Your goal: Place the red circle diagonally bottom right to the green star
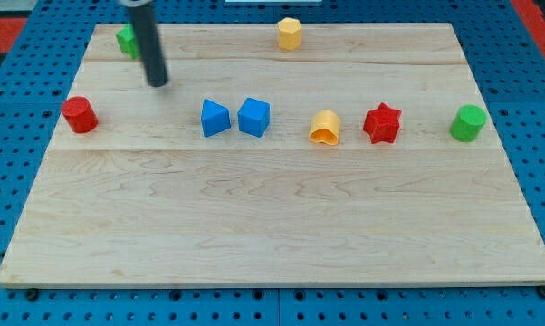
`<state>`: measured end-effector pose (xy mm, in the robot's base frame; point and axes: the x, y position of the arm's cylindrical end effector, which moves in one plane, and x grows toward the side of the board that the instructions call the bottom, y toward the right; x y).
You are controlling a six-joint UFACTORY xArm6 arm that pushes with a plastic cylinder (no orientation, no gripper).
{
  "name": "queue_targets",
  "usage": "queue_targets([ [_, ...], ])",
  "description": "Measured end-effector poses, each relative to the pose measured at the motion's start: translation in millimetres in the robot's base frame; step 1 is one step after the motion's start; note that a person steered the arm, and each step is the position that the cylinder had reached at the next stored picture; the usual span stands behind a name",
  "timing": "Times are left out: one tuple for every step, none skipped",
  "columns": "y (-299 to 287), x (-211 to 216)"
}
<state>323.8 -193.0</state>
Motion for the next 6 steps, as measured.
queue_targets([
  [-9,27],
  [-15,68],
  [-22,106],
  [-72,111],
  [-89,70],
  [-14,48],
])
